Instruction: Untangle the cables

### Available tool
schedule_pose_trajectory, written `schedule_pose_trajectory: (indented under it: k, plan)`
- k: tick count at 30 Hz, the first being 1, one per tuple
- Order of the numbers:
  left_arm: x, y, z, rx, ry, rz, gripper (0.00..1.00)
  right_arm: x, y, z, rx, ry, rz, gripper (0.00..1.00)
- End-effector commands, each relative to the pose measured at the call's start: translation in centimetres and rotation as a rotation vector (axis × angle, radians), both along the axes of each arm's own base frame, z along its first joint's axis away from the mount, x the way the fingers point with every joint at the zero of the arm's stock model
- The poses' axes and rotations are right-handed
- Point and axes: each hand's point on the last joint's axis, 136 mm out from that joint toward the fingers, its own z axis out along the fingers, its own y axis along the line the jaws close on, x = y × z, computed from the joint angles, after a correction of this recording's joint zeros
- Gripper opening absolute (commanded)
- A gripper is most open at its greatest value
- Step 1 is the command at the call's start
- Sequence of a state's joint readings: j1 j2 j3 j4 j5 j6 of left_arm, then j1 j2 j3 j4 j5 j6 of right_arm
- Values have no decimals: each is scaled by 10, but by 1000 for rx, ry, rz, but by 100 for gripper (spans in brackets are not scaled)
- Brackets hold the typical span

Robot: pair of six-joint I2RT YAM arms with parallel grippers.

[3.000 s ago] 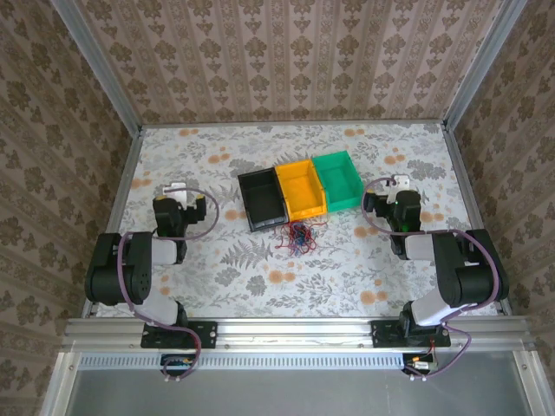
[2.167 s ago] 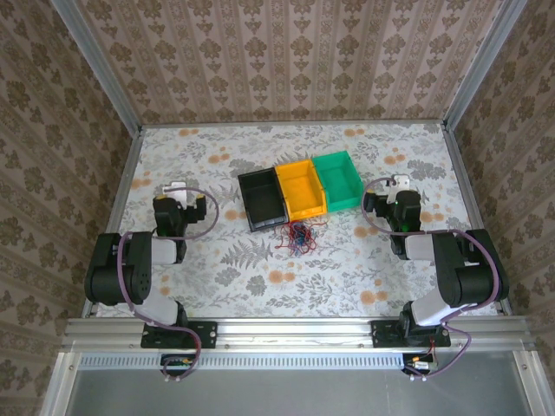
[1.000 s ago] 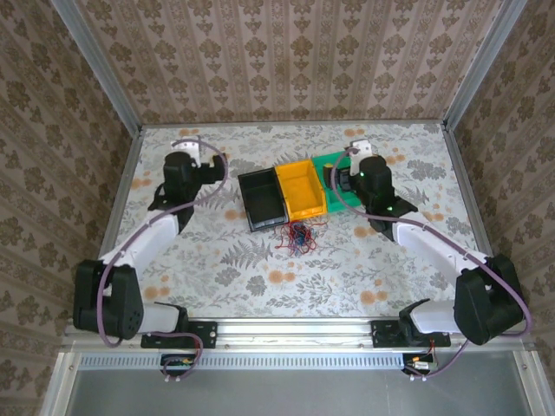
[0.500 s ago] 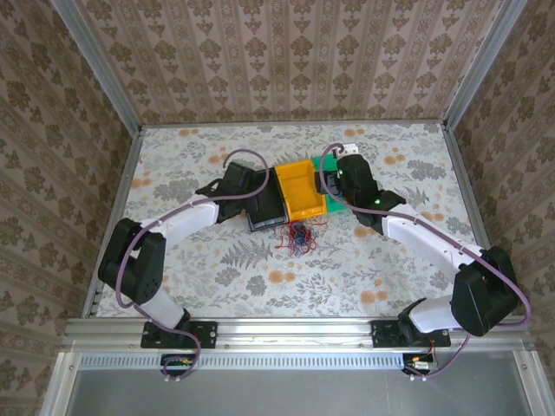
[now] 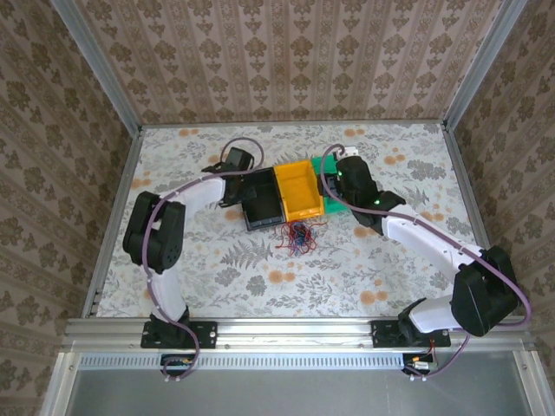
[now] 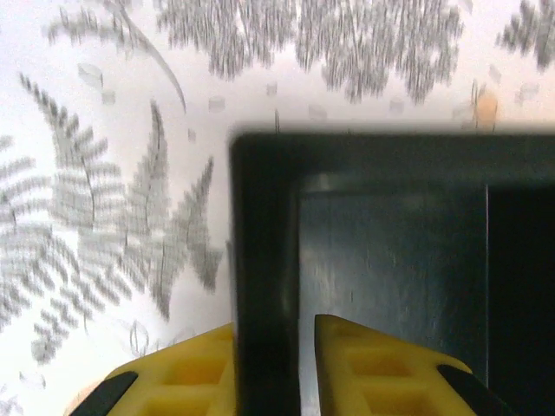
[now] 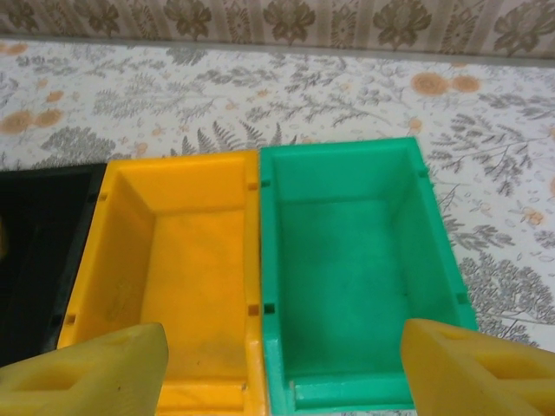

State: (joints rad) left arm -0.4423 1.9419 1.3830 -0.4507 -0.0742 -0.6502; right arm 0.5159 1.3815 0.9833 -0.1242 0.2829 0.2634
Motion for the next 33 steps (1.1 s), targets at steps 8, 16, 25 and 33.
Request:
schedule_pose_trajectory:
  k: [8,16,25,33]
  plan:
    - [64,-16,8,-10,-41,-44,38,-50,40,-51,5,216,310,74]
    - [66,-13,66,-67,-207,-66,85,-93,63,-105,66,464,454,71]
    - [-18,-25,66,66,-307,-272,100,-92,72,-129,51,535,496,55]
    - [-89,-77,23,344,-204,-726,97,-76,80,-135,66,532,489,38]
